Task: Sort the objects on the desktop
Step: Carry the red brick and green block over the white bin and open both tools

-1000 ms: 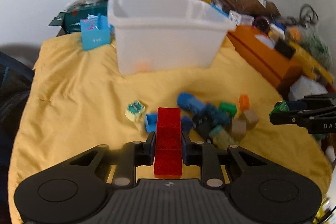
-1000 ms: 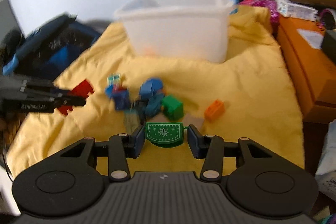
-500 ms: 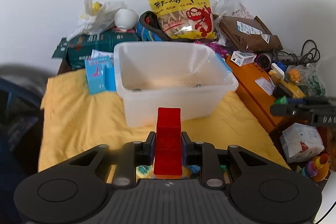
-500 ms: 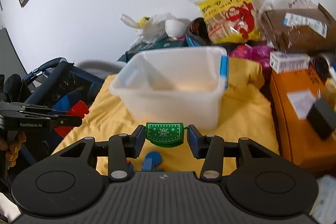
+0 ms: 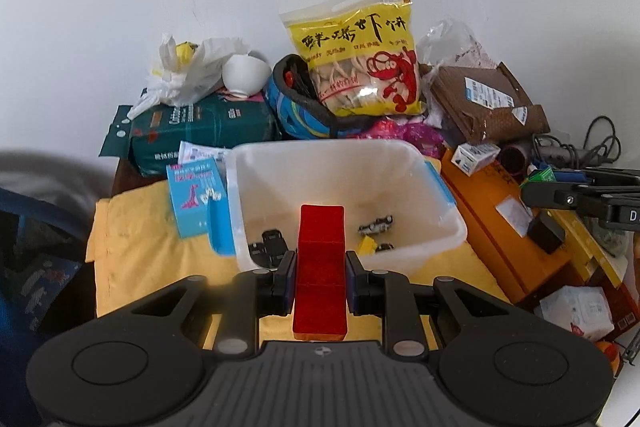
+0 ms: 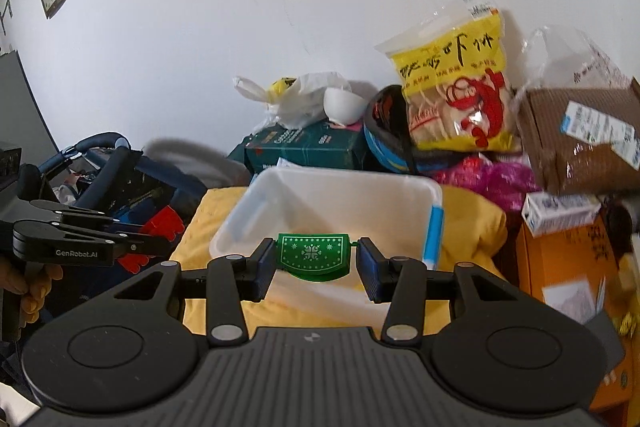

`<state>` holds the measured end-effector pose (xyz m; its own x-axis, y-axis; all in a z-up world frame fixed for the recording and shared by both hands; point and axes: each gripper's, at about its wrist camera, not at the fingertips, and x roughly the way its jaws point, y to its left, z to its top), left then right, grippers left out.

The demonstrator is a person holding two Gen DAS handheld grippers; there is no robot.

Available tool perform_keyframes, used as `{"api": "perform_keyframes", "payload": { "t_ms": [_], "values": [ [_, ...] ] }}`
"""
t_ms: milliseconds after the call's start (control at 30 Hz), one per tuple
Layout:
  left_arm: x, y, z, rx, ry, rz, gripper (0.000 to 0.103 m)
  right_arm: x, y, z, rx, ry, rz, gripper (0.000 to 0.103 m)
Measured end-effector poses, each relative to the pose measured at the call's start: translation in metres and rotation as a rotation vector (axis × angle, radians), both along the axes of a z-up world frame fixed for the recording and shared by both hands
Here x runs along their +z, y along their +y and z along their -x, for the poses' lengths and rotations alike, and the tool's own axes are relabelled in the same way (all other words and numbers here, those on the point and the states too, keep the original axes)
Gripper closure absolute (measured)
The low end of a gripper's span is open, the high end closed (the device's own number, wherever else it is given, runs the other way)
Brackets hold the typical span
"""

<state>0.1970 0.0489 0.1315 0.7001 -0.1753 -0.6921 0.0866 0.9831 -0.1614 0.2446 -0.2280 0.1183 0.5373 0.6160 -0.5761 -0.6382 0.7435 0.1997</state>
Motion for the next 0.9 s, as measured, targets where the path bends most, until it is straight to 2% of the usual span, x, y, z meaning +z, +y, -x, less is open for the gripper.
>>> {"api": "perform_keyframes", "payload": {
  "t_ms": [167, 367, 600, 900],
  "values": [
    [0.009, -0.004, -0.019, -0.011, -0.003, -0.006, 0.076, 0.002, 0.011, -0.018, -0.001, 0.010, 0.006, 0.055],
    [0.008, 0.002, -0.054, 0.017, 0.048, 0.010, 0.076, -0.003, 0.018, -0.045, -0.006, 0.073, 0.009, 0.055],
    [0.007, 0.001, -0.085, 0.015, 0.077, -0.037, 0.076, -0.003, 0.029, -0.070, -0.010, 0.100, 0.047, 0.055],
    [-0.001, -0.003, -0.109, 0.009, 0.124, -0.052, 0.076, -0.017, 0.041, -0.100, -0.018, 0.159, 0.106, 0.055]
  ]
}}
